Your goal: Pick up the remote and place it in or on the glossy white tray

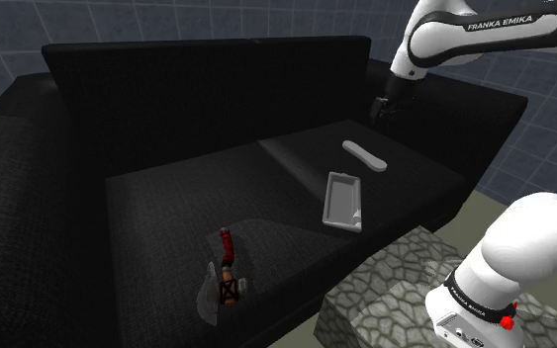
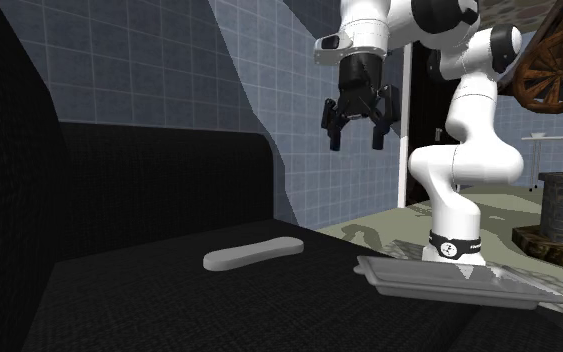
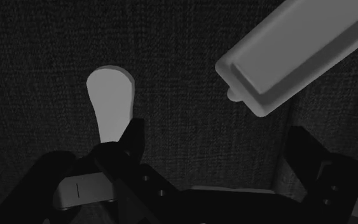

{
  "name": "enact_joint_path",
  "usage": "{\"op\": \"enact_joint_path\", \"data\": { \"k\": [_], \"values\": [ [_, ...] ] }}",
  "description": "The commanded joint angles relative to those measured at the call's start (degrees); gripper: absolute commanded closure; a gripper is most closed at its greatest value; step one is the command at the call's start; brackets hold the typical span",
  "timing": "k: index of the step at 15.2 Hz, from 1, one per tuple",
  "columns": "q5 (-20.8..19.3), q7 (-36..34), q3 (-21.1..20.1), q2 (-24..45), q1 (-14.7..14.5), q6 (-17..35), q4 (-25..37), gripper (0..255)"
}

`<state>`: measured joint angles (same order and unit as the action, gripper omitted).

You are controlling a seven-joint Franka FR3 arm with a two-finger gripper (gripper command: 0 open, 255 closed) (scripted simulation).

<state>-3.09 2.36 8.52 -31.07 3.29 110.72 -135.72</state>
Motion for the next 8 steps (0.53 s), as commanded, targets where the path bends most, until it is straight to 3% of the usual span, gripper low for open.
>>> {"op": "enact_joint_path", "data": {
  "k": [1, 8],
  "values": [
    [-0.32, 1.45, 1.36, 3.7, 0.3, 3.13, 0.3, 0],
    [0.23, 6.88, 5.81, 17.06, 1.17, 11.81, 3.8, 0]
  ]
}}
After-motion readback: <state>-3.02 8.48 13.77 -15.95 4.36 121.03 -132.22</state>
